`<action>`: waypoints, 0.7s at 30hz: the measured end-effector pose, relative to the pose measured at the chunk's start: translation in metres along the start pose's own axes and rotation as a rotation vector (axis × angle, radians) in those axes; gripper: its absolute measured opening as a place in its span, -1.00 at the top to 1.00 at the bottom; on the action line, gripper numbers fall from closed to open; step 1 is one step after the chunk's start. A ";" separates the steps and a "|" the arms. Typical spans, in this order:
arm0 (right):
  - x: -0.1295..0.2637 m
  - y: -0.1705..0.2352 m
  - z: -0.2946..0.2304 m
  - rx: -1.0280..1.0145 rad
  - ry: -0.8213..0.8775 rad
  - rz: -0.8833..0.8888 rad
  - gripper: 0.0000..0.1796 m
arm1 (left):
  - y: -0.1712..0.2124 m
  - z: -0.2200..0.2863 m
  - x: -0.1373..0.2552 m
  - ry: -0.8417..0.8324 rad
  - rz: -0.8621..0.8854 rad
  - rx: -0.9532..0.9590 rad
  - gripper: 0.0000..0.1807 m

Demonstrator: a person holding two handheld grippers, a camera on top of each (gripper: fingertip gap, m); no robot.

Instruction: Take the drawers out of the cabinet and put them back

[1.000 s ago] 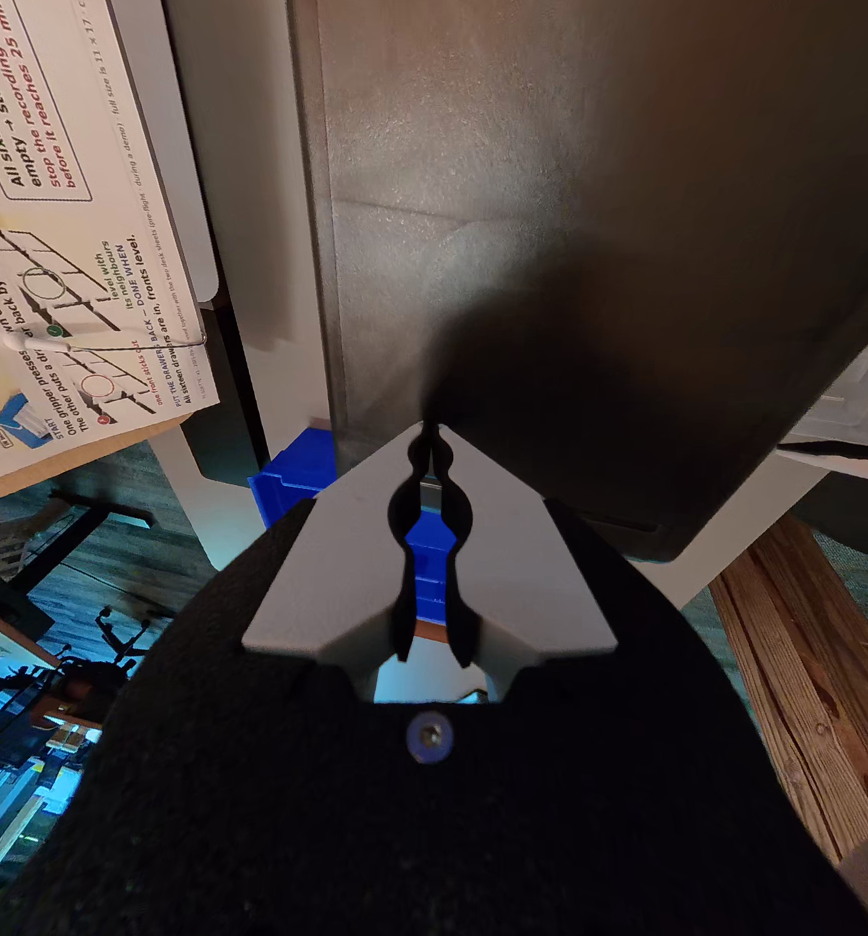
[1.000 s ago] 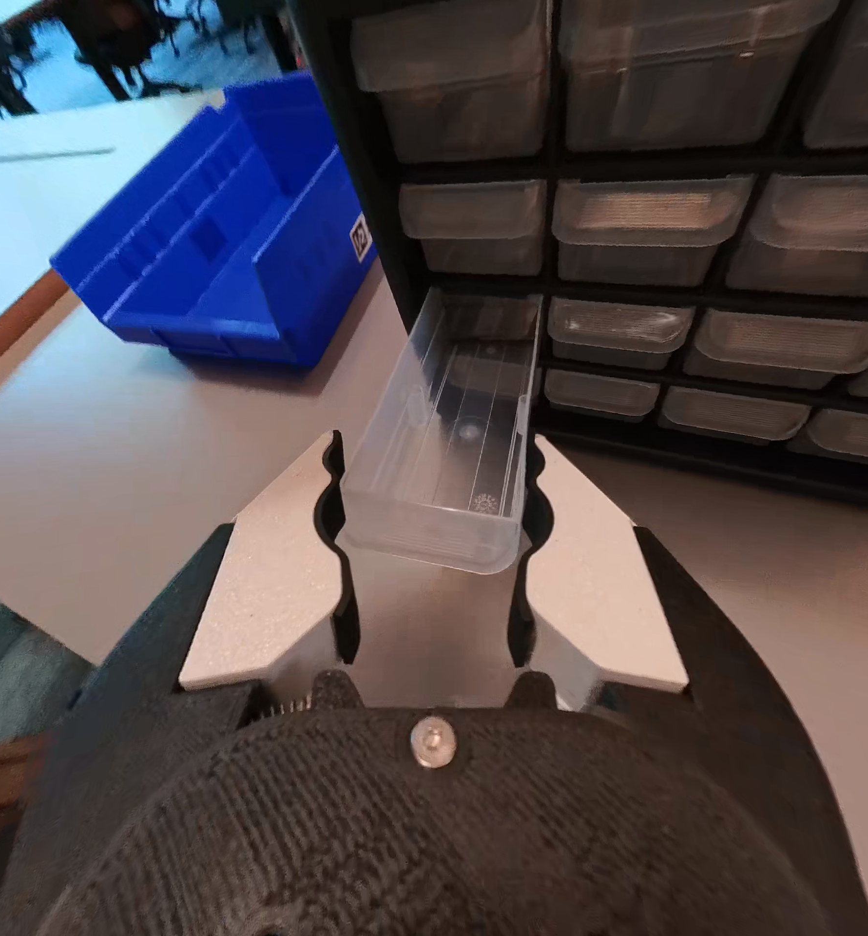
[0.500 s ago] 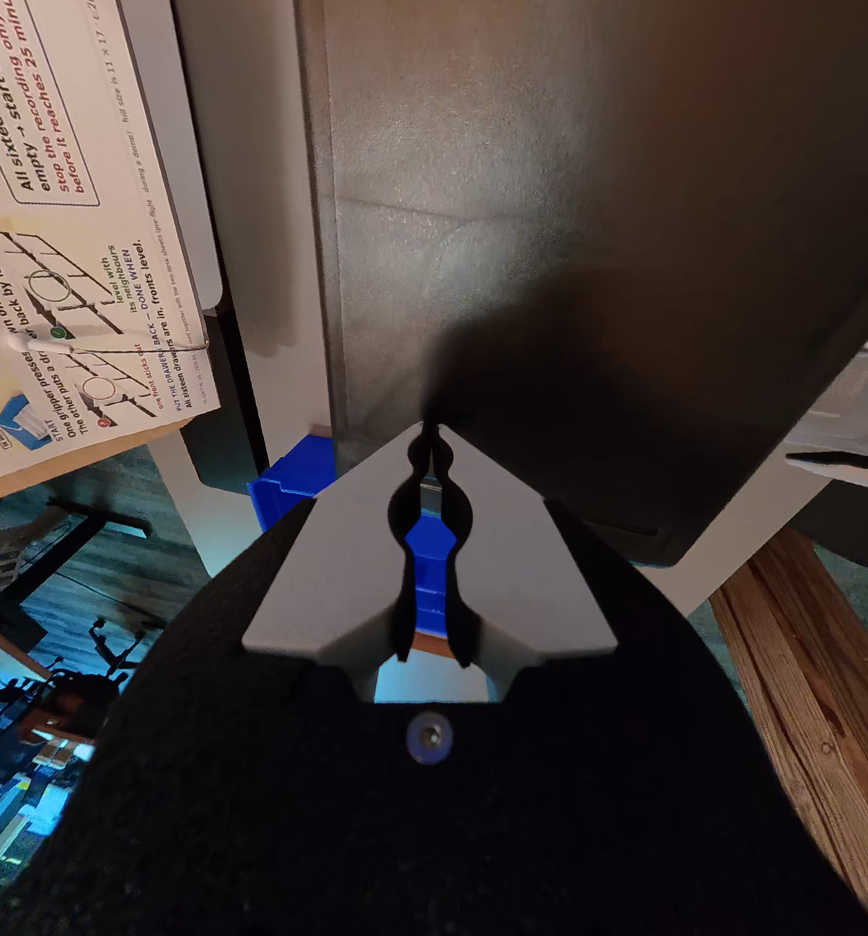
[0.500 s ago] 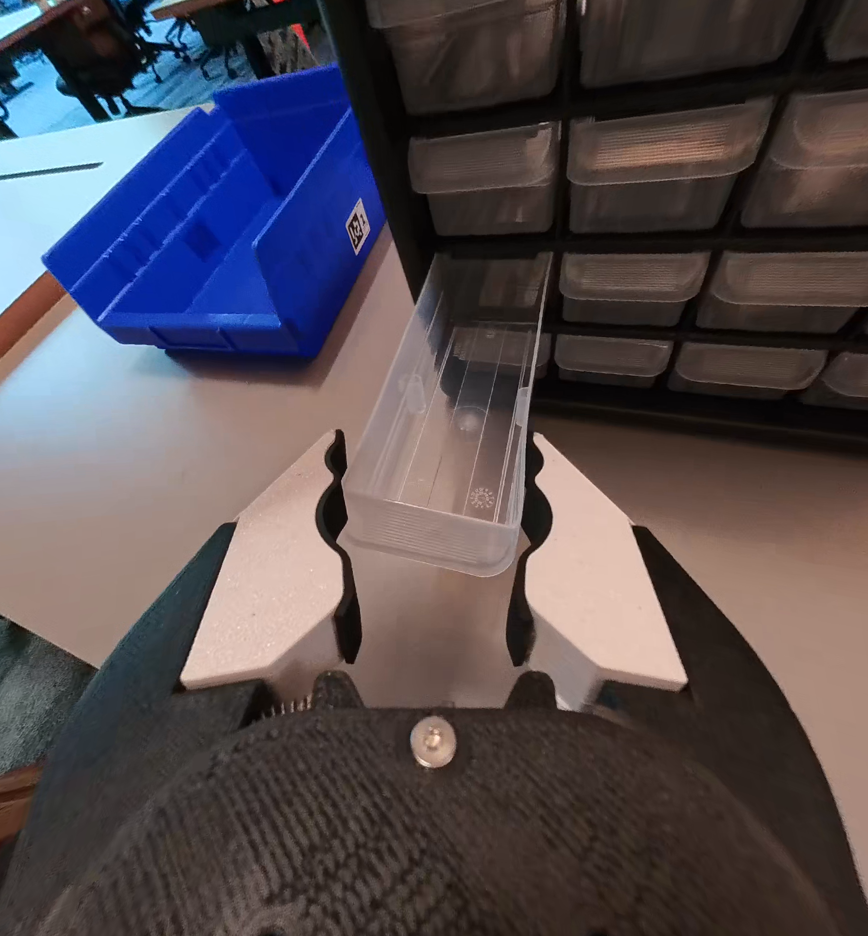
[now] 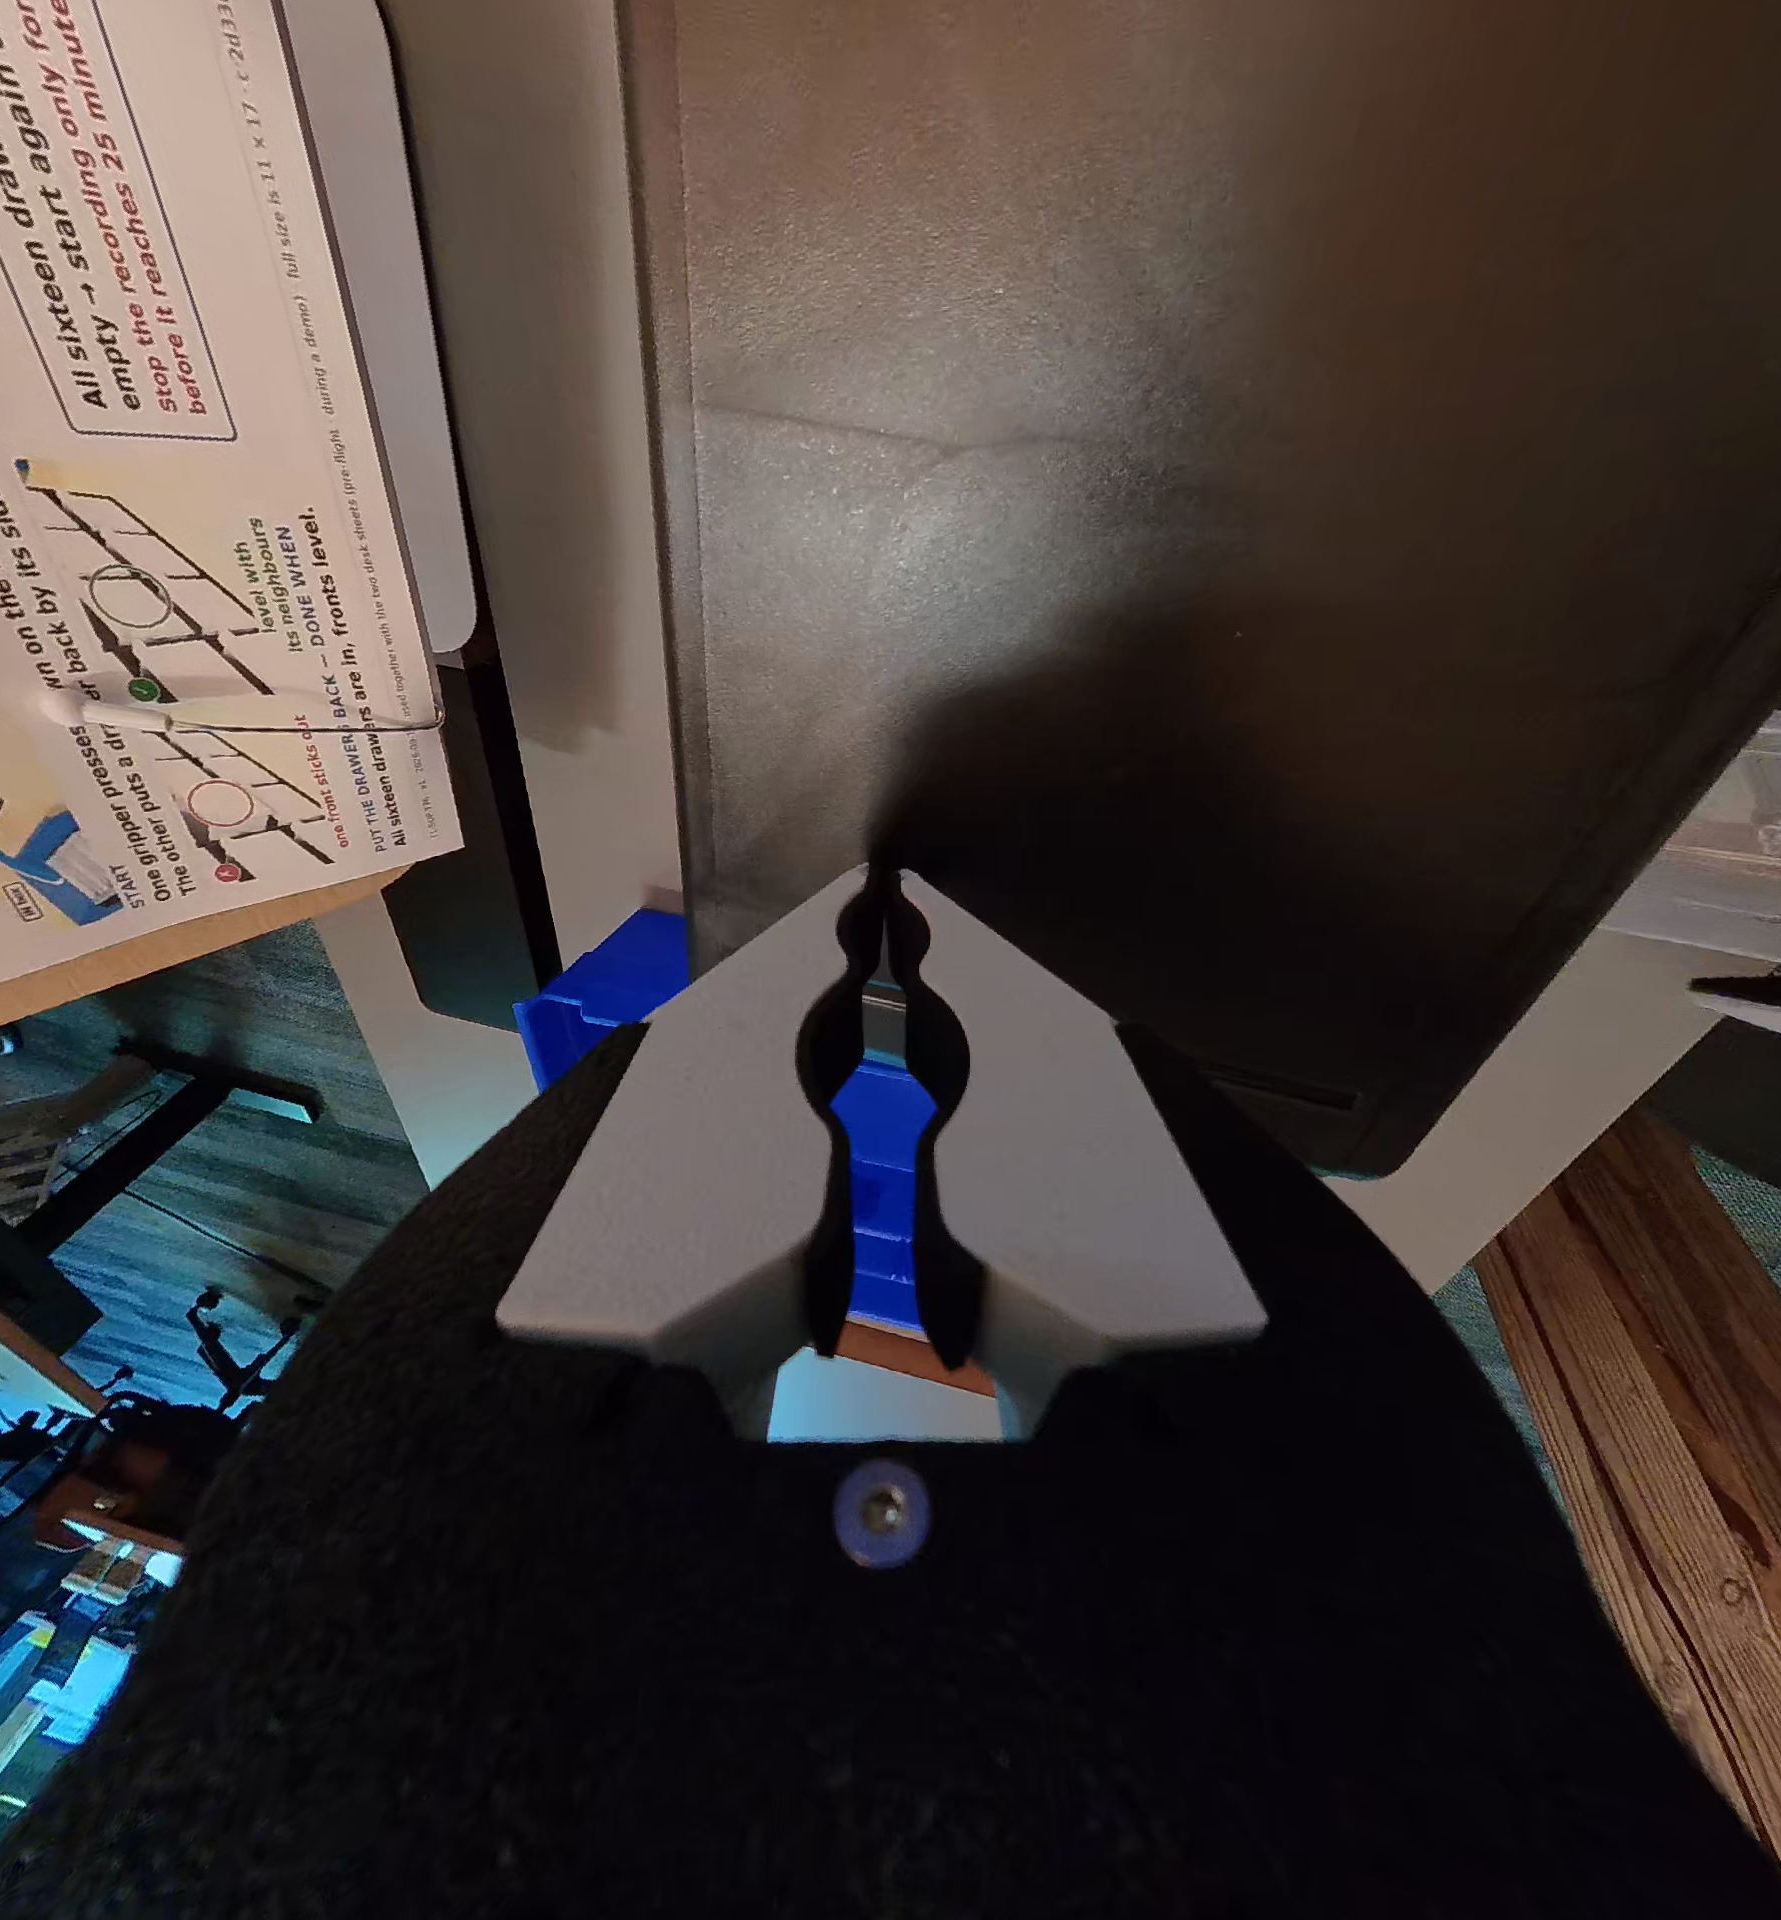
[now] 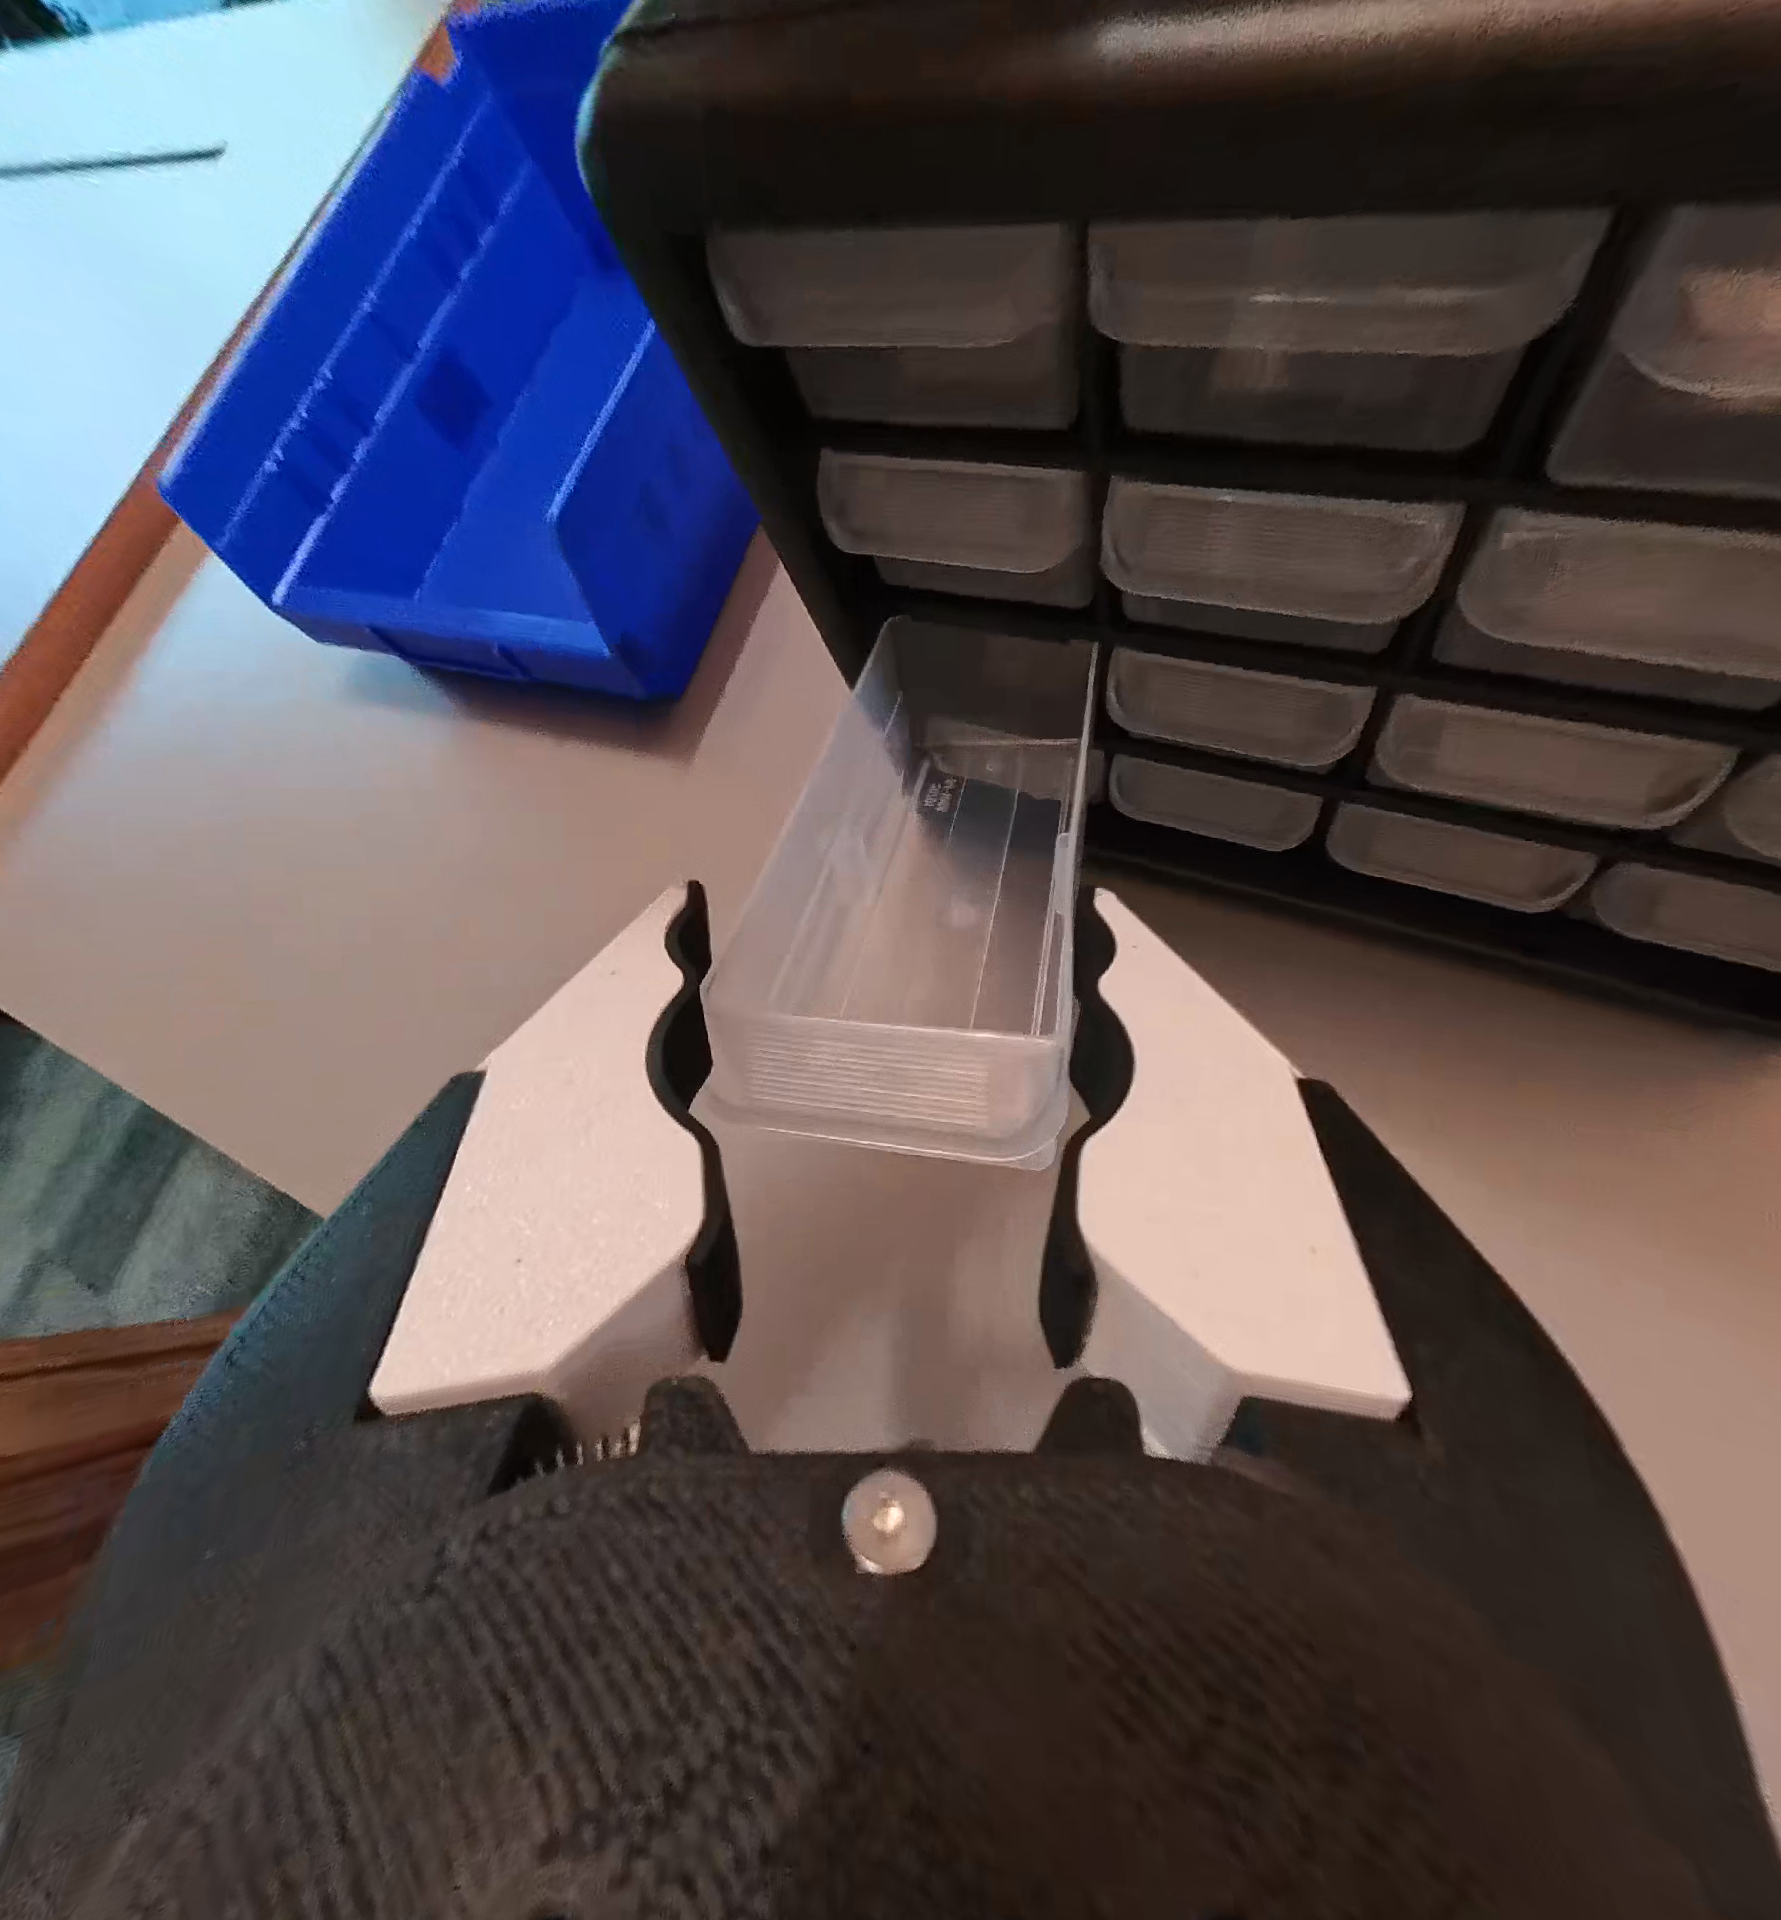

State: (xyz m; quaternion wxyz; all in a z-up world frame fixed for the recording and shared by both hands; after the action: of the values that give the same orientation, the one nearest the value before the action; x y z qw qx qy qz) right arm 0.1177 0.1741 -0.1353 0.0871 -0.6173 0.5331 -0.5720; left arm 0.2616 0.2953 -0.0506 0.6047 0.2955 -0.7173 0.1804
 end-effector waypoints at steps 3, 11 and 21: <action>0.000 -0.005 0.000 0.032 0.005 -0.019 0.23 | 0.000 0.000 0.000 0.000 0.005 0.000 1.00; 0.013 0.021 -0.008 0.091 -0.014 0.019 0.24 | 0.001 0.000 0.000 0.006 0.026 -0.002 1.00; 0.132 0.018 0.063 0.189 -0.095 0.333 0.24 | 0.001 0.000 0.000 0.003 0.043 -0.011 1.00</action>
State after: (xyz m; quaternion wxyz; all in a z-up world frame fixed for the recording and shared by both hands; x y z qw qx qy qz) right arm 0.1287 0.0352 -0.0880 0.2631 -0.5360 0.5669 -0.5675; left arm 0.2612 0.2958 -0.0505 0.6033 0.2762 -0.7237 0.1897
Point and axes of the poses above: each gripper's, where its closed fingertips meet, x back along the fingers, y out of its underside, z = x × y across the jaws, the point moved 2 cm from there along x, back along the fingers, and after that the axes turned 5 degrees about -x, right-handed, at the moved point
